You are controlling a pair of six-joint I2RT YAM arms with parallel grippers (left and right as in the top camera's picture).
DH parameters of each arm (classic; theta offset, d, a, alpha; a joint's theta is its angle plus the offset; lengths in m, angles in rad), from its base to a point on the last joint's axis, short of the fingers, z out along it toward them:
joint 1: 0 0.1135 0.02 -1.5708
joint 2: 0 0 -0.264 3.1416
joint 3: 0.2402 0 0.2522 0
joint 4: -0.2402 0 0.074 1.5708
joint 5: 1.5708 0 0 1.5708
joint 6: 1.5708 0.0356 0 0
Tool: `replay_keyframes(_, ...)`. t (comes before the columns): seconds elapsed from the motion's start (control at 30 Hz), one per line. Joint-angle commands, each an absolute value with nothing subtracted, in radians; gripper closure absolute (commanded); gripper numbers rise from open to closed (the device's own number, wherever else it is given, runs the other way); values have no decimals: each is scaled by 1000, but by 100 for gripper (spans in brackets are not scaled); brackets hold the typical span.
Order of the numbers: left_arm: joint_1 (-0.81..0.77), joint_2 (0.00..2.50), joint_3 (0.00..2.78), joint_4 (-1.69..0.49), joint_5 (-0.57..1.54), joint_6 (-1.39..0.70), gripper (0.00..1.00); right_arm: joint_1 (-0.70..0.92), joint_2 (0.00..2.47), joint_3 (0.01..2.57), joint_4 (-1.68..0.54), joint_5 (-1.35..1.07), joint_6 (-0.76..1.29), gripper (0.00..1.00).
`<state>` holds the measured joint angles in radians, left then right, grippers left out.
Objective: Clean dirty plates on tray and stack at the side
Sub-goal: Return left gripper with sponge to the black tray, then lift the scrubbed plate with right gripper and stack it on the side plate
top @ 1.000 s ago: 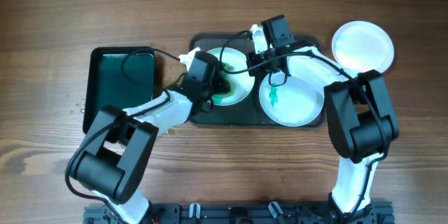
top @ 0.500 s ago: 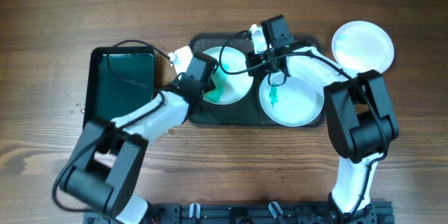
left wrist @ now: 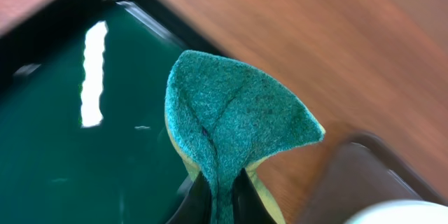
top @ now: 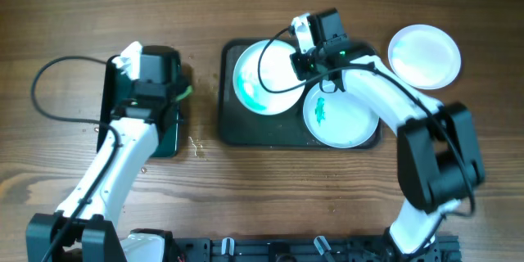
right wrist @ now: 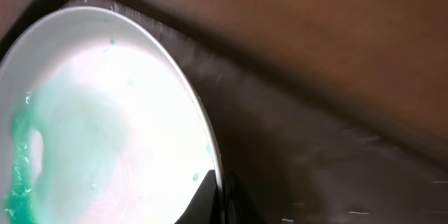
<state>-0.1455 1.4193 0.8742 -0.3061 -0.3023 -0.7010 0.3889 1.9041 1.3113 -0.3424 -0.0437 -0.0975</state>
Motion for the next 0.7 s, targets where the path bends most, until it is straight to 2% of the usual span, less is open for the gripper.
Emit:
replay_keyframes(0.0,-27,1409,871,-373,-303,-688,96,484,1797,1312,-336,300,-294,96)
replay_keyframes(0.2,58,1409,871,-416,-303,-688,96,649,1769,1312,-199,791,-656,95)
replay_keyframes(0.3,65,1409,871,-419,-303,-688,96,717,1769,1312,-68,966,-918,96)
replay_keyframes(0.47,65,1409,871,-420,-303,-688,96,799,1769,1312,68,1085,-1278,96)
replay_keyframes(0.67,65,1409,871,-420,-303,-688,96,847,1769,1312,222,1174,-1536,96)
